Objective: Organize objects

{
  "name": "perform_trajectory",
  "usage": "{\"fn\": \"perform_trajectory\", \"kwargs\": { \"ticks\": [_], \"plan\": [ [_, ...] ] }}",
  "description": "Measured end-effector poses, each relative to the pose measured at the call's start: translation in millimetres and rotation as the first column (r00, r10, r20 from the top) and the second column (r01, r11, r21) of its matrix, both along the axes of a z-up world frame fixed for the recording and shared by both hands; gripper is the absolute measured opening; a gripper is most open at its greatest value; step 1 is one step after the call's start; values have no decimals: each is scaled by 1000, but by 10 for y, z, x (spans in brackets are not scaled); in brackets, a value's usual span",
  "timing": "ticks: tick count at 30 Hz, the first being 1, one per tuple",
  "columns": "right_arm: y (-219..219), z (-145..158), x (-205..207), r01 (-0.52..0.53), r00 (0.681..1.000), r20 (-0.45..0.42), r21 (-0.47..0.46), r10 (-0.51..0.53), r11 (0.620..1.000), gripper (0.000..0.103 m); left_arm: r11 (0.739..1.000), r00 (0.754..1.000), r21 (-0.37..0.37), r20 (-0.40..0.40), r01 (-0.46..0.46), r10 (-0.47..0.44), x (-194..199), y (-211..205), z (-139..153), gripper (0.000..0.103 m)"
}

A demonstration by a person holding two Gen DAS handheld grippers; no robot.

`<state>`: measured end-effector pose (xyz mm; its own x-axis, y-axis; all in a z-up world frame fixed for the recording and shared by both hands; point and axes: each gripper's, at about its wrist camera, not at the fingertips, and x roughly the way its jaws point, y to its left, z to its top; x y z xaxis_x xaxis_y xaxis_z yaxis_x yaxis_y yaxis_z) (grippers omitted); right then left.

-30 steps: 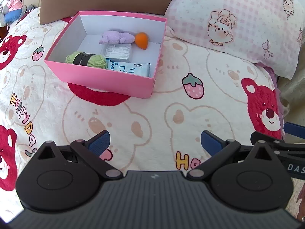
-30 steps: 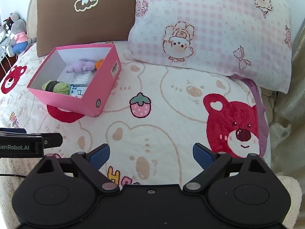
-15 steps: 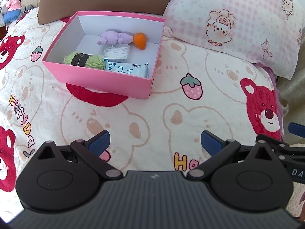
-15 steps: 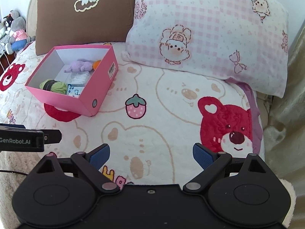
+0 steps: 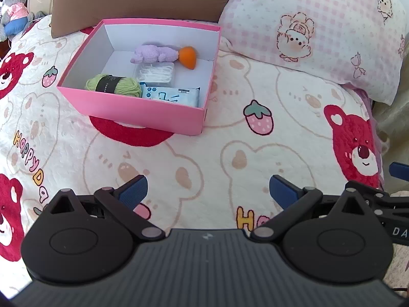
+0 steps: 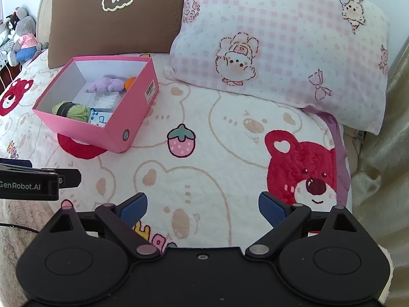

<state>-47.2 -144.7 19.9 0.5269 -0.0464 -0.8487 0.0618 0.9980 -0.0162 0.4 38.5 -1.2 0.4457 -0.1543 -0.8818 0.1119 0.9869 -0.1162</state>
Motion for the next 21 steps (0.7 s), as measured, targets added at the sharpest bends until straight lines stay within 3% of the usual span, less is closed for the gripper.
{"fn": "perform_trajectory", "kwargs": {
  "ticks": [11,21],
  "plan": [
    [12,-6,10,1,1000,-3,-1,-1,1000,96,1000,1000,-18,6,5,-5,22,-44,-30,103],
    [-6,-56,35,3,1000,-14,0,-3,1000,96,1000,1000,18,7,14,-14,24,-70,-36,103]
  ]
}}
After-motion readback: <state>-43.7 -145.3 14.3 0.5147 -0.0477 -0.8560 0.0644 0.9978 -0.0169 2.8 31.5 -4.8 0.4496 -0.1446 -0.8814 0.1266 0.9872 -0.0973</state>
